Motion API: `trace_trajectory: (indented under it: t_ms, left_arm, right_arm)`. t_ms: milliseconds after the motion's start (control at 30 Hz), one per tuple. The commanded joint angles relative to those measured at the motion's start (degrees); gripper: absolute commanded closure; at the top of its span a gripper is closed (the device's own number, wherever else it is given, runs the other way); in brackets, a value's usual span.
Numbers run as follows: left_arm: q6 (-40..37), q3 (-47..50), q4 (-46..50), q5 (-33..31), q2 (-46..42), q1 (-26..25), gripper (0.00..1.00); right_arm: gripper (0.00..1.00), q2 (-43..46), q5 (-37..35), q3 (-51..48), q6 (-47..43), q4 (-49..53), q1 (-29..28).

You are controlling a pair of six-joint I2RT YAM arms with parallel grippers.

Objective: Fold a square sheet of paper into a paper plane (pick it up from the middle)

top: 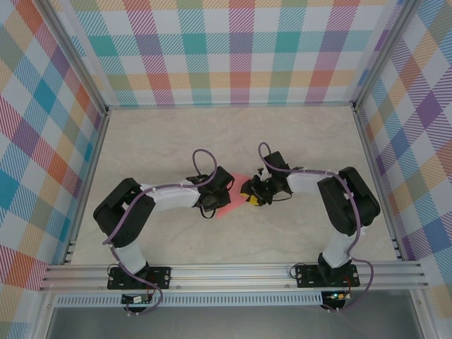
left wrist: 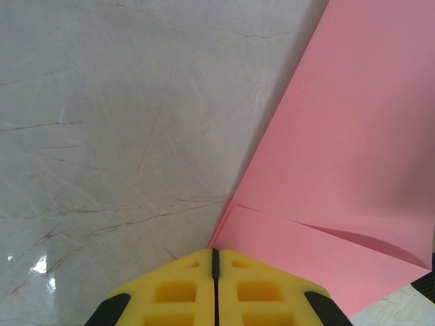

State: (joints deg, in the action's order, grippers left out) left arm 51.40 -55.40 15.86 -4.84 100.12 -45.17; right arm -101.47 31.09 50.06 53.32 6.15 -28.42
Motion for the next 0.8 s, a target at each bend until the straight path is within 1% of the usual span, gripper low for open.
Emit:
trace_trajectory:
  t_ms: [0, 267, 400, 500, 600, 633, 700, 767]
  left_arm:
    - [0.3, 1.2, 3.1, -2.0, -0.2, 0.6, 0.94]
    - [-0.3, 1.2, 2.8, -1.9, -1.2, 0.7, 0.93]
    - [-1.0, 1.4, 2.3, -1.9, -2.8, 0.7, 0.89]
    - [-1.6, 1.4, 2.1, -2.3, -4.5, 0.7, 0.85]
    - [-2.5, 1.7, 2.1, -2.8, -6.6, 0.8, 0.78]
    - [-2.7, 1.8, 2.2, -3.1, -7.5, 0.9, 0.74]
    - [-3.1, 2.3, 2.2, -3.6, -9.4, 1.2, 0.66]
    - [-3.7, 3.1, 2.2, -4.1, -11.9, 1.7, 0.52]
  right_arm:
    - [0.63, -1.0, 2.5, 1.4, -0.6, -1.1, -0.6]
    - [0.68, -2.5, 6.0, 1.5, 1.1, -3.5, -0.8]
    - [0.71, -3.5, 6.6, 1.6, 2.4, -4.8, -0.8]
    - [0.75, -3.9, 6.8, 1.6, 3.3, -5.7, -0.8]
    - [0.84, -3.6, 6.2, 1.6, 3.7, -6.2, -0.8]
    - [0.88, -3.2, 5.9, 1.6, 3.7, -6.1, -0.8]
    - [0.93, -2.2, 4.6, 2.0, 3.4, -5.0, -0.8]
    - [0.95, -0.8, 2.6, 2.6, 2.6, -2.9, -0.7]
